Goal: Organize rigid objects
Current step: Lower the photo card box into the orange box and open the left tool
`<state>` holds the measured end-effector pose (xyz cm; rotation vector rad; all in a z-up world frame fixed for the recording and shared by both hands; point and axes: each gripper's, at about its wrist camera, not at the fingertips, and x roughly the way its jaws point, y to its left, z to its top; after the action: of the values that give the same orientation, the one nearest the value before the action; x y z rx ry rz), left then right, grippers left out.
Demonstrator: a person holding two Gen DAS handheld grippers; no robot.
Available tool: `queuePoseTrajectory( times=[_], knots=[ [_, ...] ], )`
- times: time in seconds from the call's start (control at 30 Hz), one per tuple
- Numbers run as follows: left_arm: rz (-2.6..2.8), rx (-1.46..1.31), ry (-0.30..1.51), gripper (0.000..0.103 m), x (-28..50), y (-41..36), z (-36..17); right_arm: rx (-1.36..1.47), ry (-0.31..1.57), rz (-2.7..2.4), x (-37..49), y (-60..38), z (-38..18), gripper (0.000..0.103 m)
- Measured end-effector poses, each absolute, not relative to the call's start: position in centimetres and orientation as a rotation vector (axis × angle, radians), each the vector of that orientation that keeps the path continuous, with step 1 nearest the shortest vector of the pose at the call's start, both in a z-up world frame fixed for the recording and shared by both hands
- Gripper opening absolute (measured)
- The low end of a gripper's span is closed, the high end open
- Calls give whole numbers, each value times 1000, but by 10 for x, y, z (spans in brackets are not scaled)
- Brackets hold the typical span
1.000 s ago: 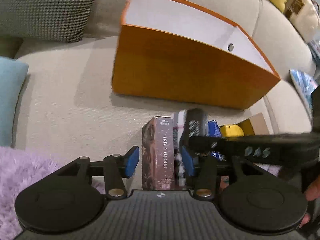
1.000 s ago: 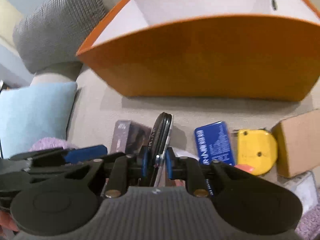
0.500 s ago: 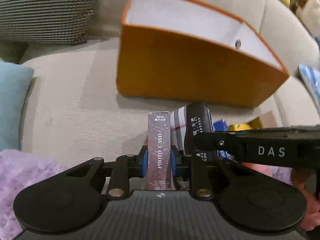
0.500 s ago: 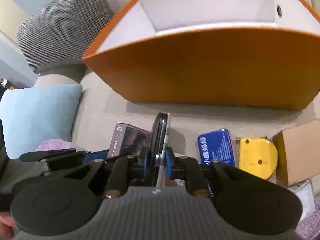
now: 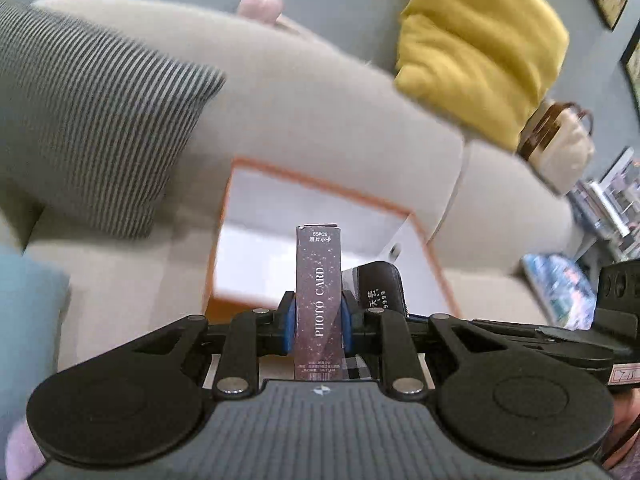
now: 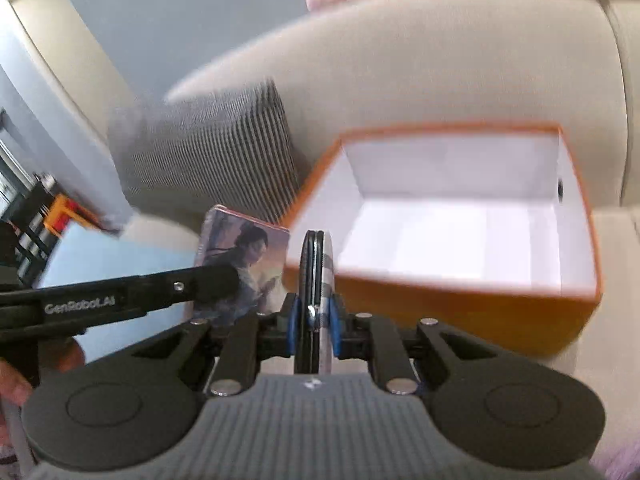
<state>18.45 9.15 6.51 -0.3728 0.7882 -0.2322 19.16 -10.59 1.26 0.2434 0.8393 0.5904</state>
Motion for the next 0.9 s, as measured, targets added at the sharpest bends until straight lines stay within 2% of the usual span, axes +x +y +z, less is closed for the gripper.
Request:
queuePoseTrajectory(
  times=[0.2, 0.57, 0.9],
  knots=[
    [-280, -399, 796, 24, 247, 93, 71, 239, 780, 528, 241, -112, 31, 16],
    [-250, -371, 1045, 24, 336, 77, -21, 248, 975, 400, 325, -114, -43, 16],
    [-159, -206, 1178, 24, 388, 54, -65, 239, 1050, 399, 363, -110, -78, 16]
  ],
)
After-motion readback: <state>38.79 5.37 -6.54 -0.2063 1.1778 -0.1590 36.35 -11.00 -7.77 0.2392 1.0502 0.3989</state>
